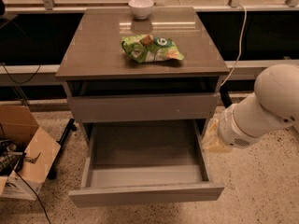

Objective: Close middle drawer

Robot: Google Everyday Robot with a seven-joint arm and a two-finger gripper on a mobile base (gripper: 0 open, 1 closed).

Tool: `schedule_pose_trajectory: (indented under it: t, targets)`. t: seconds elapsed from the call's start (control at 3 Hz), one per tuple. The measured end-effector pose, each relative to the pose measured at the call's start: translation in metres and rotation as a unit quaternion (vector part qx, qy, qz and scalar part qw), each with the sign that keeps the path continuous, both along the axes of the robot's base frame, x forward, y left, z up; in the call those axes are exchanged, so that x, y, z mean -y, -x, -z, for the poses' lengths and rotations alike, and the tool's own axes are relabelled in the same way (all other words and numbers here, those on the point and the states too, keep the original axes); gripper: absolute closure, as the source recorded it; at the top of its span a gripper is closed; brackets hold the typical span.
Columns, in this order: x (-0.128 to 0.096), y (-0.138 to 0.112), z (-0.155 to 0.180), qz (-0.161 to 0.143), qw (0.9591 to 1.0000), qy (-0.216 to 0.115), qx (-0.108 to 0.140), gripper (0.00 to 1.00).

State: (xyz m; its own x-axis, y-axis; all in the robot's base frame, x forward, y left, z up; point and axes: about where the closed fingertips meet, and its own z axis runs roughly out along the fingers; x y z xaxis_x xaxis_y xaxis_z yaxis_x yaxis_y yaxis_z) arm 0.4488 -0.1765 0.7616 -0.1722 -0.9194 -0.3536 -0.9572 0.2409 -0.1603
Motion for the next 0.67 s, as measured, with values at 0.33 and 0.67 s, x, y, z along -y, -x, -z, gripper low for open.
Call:
schedule_pose_trajectory:
  t: [0.33,0.67]
  targets:
    - [0.0,0.0,0.001,0.0,1.0,0.001,0.0,1.0]
    - [0.007,0.003,0.034,0.016,0.9992,0.027,-0.024,1.0]
